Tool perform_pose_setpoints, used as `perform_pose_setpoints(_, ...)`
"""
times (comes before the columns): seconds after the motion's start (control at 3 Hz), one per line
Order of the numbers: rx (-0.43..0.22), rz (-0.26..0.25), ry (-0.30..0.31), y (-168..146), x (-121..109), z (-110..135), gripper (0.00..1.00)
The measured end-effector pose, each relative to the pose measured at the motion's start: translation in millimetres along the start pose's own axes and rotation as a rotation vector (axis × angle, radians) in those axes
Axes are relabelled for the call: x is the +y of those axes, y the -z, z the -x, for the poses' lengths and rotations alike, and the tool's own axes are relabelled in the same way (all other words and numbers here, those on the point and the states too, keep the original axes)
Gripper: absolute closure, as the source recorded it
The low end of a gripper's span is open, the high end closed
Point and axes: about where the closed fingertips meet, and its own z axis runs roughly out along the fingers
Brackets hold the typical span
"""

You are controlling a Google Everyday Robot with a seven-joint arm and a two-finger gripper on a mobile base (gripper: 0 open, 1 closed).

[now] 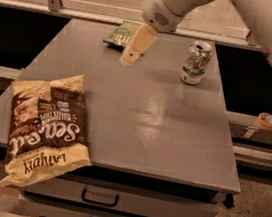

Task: Pick green jalapeno chip bag

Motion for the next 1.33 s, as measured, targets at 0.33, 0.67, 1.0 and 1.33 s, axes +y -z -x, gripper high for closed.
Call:
perform_pose_setpoints(0.33,-0.050,-0.010,-0.083,-58.1,-31.5,8.6,0.00)
perform_pose_setpoints(0.67,-0.038,-0.041,-0.184,-108.2,-61.2,3.5,0.00)
perform_pose_setpoints(1.0,-0.047,-0.073,-0.342,-142.9,-86.2,-11.2,0.00)
perform_pose_setpoints(1.33,-0.043,-0.101,-0.482,-167.5,-104.3,-27.2,0.00)
